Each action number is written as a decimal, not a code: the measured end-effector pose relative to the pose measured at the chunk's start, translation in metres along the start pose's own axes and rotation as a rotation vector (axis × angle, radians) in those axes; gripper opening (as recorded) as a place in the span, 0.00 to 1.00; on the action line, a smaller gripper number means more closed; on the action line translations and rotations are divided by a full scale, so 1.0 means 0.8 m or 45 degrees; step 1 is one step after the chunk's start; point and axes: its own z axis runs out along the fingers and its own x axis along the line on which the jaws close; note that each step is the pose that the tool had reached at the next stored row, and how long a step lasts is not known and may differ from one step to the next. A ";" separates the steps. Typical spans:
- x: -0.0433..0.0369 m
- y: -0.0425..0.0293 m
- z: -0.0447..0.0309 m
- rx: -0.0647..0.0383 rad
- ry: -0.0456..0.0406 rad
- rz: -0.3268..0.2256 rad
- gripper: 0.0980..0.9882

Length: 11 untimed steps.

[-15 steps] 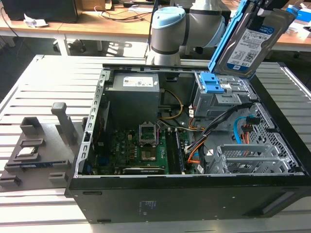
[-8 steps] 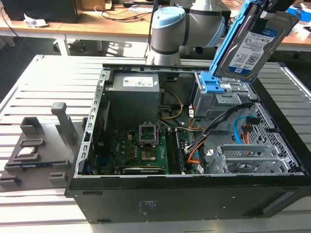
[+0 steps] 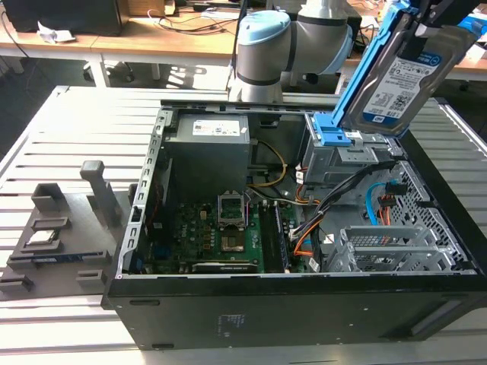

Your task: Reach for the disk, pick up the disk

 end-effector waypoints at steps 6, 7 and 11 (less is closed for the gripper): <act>0.028 0.0016 0.0005 0.000 0.000 0.000 0.30; 0.031 0.0017 0.0006 0.000 0.000 0.000 0.30; 0.040 0.0022 0.0009 0.000 0.000 0.000 0.30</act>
